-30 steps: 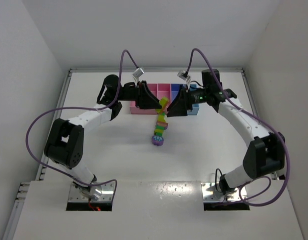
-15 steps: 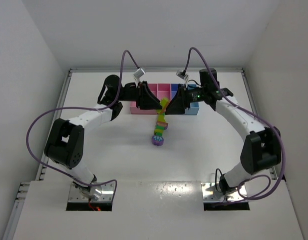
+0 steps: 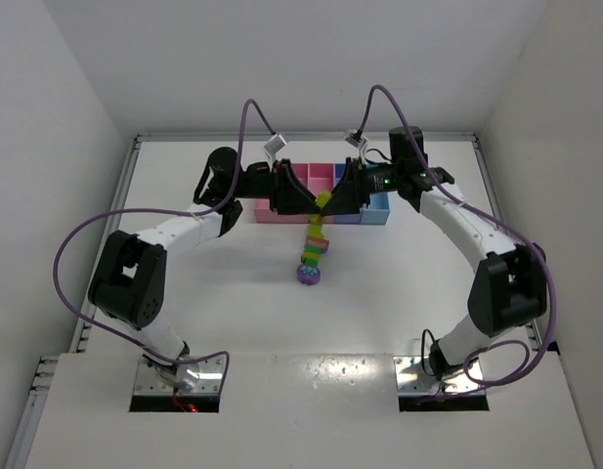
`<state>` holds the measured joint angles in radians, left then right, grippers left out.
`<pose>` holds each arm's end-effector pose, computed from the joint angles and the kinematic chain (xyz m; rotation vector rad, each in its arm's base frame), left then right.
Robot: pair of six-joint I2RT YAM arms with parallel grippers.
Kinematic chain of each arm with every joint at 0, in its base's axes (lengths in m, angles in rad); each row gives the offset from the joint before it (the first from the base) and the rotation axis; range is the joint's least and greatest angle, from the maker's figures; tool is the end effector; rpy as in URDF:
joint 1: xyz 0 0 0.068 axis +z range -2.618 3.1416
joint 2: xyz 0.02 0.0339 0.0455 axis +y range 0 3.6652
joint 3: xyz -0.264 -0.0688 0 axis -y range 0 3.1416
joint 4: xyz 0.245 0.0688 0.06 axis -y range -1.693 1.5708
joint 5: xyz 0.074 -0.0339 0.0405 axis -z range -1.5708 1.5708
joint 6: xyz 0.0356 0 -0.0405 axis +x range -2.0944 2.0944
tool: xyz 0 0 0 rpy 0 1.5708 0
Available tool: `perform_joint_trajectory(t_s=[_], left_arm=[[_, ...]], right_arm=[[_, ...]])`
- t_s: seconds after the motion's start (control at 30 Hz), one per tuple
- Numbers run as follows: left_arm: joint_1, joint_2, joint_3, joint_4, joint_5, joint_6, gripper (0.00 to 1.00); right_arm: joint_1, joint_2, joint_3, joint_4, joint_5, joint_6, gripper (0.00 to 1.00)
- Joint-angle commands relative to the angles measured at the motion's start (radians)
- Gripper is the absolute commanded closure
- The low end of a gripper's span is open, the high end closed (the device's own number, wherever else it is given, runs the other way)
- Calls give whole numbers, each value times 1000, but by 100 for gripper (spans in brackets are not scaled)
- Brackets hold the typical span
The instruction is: Sort the legos into containers by color
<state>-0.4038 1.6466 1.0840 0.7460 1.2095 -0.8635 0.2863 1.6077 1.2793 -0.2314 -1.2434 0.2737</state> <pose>0.3220 -0.1738 0.3126 0.8140 1.6284 -1.7766 0.3295 0.1321 0.3097 -0.7852 1.9442 1.6402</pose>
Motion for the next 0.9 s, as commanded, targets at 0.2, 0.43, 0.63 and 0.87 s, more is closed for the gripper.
perform_joint_trajectory(t_s=[0.2,0.43,0.63,0.87], left_arm=[[-21,15,39,0,28,54,95],[52,15,39,10,-27,55,98],[134,24,91,19,-93,37,99],[96,90,188,-77,-169,128,100]], right_arm=[[8,8,29,72,-42,12,83],[-32,-37,11,-70,-39,-126,99],[-88,-133,-69,-269,5,-309,100],[-179,-250,-176,-298,68,-332,100]])
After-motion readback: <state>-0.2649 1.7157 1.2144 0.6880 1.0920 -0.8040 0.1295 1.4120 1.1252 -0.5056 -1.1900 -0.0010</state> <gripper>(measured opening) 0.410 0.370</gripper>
